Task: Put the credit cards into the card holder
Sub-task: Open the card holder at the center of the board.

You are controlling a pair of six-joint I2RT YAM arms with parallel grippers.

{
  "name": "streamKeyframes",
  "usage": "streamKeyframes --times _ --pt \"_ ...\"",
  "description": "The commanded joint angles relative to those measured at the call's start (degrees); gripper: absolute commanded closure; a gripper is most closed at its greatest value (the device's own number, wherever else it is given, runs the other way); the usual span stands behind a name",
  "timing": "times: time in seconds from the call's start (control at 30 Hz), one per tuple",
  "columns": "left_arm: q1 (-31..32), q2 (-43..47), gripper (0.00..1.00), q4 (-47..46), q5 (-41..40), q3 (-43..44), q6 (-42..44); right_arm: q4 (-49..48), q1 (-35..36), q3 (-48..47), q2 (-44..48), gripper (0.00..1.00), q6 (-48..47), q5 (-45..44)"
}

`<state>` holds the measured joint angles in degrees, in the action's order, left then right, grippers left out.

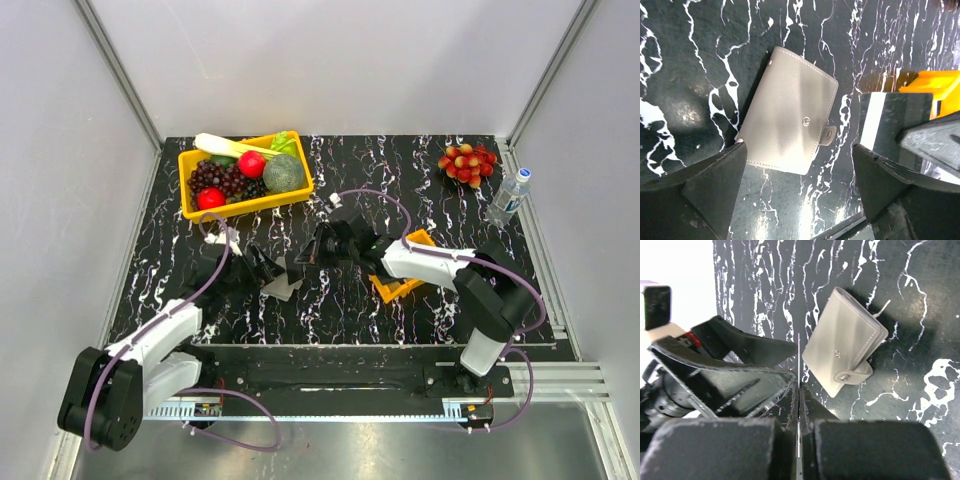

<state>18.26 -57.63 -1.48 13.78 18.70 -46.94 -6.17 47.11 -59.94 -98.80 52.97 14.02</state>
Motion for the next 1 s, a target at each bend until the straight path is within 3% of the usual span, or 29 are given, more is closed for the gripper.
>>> streamKeyframes --times 0.0,0.37,0.6,0.87,0.97 --pt "-0.51 -0.81 0.06 4.81 -4.2 5.03 3.78 -0.77 0.44 1.15 -0.68 1.0 0.56 -2.16" --pt "-0.51 -9.87 0.01 1.74 -1.91 5.38 4.05 4.06 0.35 -5.18 -5.43 1.0 -2.43 -5.23" --pt "-0.51 -11.8 0.02 1.74 0.1 6.44 5.1 9.07 0.17 -1.85 -3.59 1.0 -3.14 -9.36" --pt "-0.42 -13.92 0.14 -1.51 3.88 6.35 3.78 9.26 -0.88 3.86 0.01 1.0 -3.05 -9.72" --pt "-0.42 -14.35 0.25 -3.0 4.94 5.3 3.0 6.7 -1.67 6.15 0.45 1.0 -1.56 -7.7"
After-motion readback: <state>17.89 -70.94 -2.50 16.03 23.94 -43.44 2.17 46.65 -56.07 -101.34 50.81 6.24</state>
